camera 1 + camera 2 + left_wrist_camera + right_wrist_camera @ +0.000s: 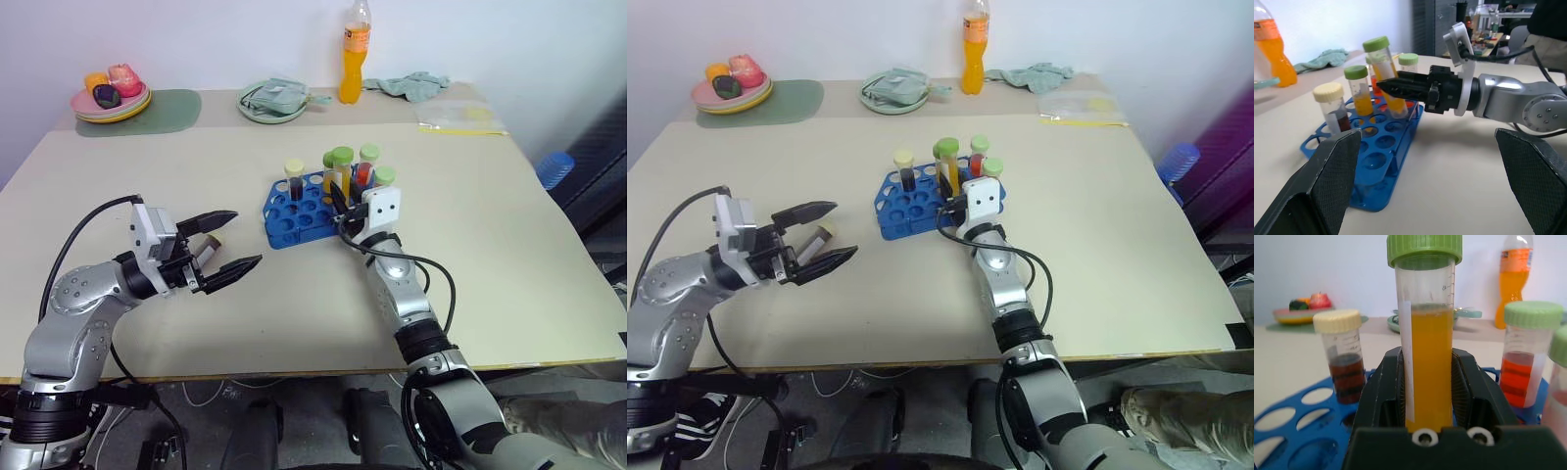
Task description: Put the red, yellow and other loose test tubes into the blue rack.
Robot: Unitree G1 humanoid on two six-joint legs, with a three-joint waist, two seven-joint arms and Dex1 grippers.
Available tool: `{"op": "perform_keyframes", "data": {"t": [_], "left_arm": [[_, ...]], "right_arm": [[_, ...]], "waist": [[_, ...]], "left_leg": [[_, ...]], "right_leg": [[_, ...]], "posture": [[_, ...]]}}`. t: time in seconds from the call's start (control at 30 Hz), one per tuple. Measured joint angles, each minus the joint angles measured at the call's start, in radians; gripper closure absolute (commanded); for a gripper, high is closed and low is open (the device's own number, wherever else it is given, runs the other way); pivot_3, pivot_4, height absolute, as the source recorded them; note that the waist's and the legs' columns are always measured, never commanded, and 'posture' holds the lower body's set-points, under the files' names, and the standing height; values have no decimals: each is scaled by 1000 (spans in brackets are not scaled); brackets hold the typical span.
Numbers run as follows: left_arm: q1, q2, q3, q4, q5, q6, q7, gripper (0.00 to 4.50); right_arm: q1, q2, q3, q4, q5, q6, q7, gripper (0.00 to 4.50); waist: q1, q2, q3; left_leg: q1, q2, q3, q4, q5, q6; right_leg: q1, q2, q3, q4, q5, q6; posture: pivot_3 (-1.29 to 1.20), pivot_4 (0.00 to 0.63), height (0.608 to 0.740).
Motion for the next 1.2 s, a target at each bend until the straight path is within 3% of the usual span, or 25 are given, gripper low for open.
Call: {"op": "perform_keyframes", "data": {"t": [0.33, 0.93, 0.97, 1.0, 1.13, 1.2], "left_arm": [[-16, 1, 0, 0, 0, 5, -12, 0], [-17, 5, 1, 0, 0, 19, -2, 0], [-17, 5, 1, 0, 0, 19, 0, 0], [-17, 5, 2, 0, 0, 19, 2, 0], [-17, 5, 3, 0, 0, 20, 5, 0], [-15, 5, 5, -1, 0, 20, 8, 0]], "right_arm": [[43, 32, -6, -5, 1, -67, 1, 3712], [9, 34, 5, 167, -86, -208, -38, 3712], [8, 34, 4, 170, -82, -212, -29, 2627], [8, 34, 4, 172, -72, -211, -14, 2313], [10, 32, 9, 170, -66, -205, 18, 306], [16, 21, 13, 147, -73, -189, 22, 77]], "waist": [[0, 0, 0], [-2, 0, 0], [-2, 0, 0], [-2, 0, 0], [-2, 0, 0], [-1, 0, 0]], "left_leg": [[0, 0, 0, -1, 0, 0], [1, 0, 0, -1, 0, 0], [1, 0, 0, 0, 0, 0], [1, 0, 0, 0, 0, 0], [1, 0, 0, 0, 0, 0], [1, 0, 0, 0, 0, 0]], "right_leg": [[0, 0, 0, 0, 0, 0], [0, 0, 0, 0, 0, 0], [0, 0, 0, 0, 0, 0], [0, 0, 0, 0, 0, 0], [0, 0, 0, 1, 0, 0], [0, 0, 0, 0, 0, 0]], "posture": [[0, 150, 740], [0, 150, 740], [0, 150, 740], [0, 150, 740], [0, 150, 740], [0, 150, 740]]}}
